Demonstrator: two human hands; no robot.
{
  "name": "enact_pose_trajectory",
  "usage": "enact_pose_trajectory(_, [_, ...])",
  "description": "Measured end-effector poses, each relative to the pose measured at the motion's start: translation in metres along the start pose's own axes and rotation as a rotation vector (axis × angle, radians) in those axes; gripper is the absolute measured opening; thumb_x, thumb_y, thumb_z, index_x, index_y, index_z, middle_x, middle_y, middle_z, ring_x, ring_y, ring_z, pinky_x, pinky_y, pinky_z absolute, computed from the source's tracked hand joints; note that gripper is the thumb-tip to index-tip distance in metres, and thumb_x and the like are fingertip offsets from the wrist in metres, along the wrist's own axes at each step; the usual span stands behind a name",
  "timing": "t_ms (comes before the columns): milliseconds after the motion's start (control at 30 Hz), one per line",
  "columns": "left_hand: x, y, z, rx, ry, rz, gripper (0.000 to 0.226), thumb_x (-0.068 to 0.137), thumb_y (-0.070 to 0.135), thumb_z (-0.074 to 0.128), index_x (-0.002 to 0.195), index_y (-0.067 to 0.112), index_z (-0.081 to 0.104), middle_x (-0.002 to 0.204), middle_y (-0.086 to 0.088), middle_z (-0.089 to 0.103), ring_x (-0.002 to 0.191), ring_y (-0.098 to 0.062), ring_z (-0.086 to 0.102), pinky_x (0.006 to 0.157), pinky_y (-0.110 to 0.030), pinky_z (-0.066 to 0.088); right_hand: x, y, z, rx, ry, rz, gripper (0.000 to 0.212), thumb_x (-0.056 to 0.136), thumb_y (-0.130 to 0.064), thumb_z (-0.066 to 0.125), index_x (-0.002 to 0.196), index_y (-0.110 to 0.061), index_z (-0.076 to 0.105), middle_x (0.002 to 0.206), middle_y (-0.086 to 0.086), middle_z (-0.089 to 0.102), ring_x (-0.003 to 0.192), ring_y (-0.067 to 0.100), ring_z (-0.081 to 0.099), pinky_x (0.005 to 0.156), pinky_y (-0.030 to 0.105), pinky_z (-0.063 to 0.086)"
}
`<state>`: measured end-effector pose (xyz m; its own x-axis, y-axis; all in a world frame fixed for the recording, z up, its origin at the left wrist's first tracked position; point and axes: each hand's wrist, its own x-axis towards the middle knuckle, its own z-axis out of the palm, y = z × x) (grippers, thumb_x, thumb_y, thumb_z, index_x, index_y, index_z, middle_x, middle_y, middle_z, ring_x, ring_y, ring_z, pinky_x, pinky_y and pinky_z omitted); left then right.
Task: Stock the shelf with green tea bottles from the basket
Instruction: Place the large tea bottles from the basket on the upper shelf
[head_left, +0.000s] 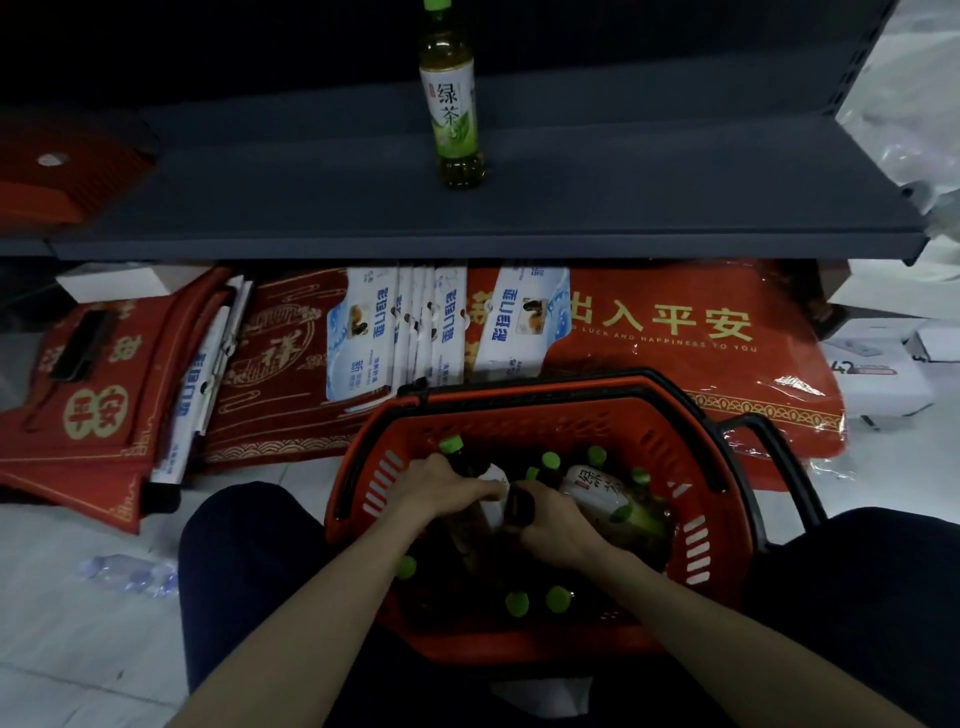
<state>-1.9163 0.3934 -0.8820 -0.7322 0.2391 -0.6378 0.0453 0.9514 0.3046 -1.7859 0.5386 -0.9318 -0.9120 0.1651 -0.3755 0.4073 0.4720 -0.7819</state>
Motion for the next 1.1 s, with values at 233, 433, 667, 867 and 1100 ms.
enact_pose_trajectory(233, [-0.021, 0.025, -0.049, 0.063, 0.027, 0.089, 0.079, 0.048, 0.093, 0.068, 0.078, 0.021, 0.058, 0.099, -0.003, 0.068, 0.096, -0.026, 0.068, 0.075, -0.034, 0.052, -0.001, -0.021, -0.021, 0.203, 0.020, -0.043, 0.087, 0.069, -0.062, 0.083, 0.144, -0.030, 0.052, 0.131, -0.014, 0.066, 0.117, 0.006, 0.065, 0.095, 0.030, 0.057])
enact_pose_trajectory(433, [-0.051, 0.061, -0.079, 0.083, 0.097, 0.201, 0.068, 0.055, 0.094, 0.065, 0.070, 0.028, 0.062, 0.081, -0.005, 0.067, 0.092, -0.025, 0.069, 0.072, -0.035, 0.050, -0.007, -0.046, -0.051, 0.295, 0.056, -0.060, 0.091, 0.066, -0.054, 0.093, 0.143, -0.028, 0.052, 0.129, -0.012, 0.067, 0.114, 0.008, 0.067, 0.090, 0.029, 0.060])
enact_pose_trajectory(667, [-0.101, 0.113, -0.132, 0.162, 0.101, 0.407, 0.098, 0.052, 0.109, 0.044, 0.101, 0.030, 0.073, 0.104, 0.005, 0.073, 0.101, -0.018, 0.067, 0.087, -0.035, 0.053, -0.045, -0.093, -0.117, 0.467, 0.241, -0.103, 0.057, 0.067, -0.033, 0.098, 0.115, -0.021, 0.071, 0.105, -0.004, 0.079, 0.096, 0.012, 0.076, 0.088, 0.035, 0.061])
enact_pose_trajectory(867, [-0.143, 0.144, -0.157, -0.220, -0.103, 0.692, 0.029, 0.082, 0.066, 0.071, 0.105, 0.051, 0.061, 0.101, 0.031, 0.070, 0.096, 0.009, 0.065, 0.085, -0.023, 0.056, -0.079, -0.130, -0.184, 0.692, 0.360, -0.240, 0.046, 0.076, -0.016, 0.091, 0.118, -0.008, 0.075, 0.111, 0.011, 0.079, 0.103, 0.032, 0.076, 0.097, 0.052, 0.058])
enact_pose_trajectory(1100, [-0.162, 0.189, -0.164, -0.588, -0.241, 0.903, 0.070, 0.079, 0.037, 0.090, 0.139, 0.041, 0.053, 0.127, 0.008, 0.073, 0.116, -0.016, 0.072, 0.095, -0.051, 0.061, -0.116, -0.177, -0.258, 0.712, 0.410, -0.389, 0.041, 0.081, -0.016, 0.085, 0.118, -0.003, 0.074, 0.112, 0.017, 0.078, 0.104, 0.035, 0.076, 0.084, 0.042, 0.061])
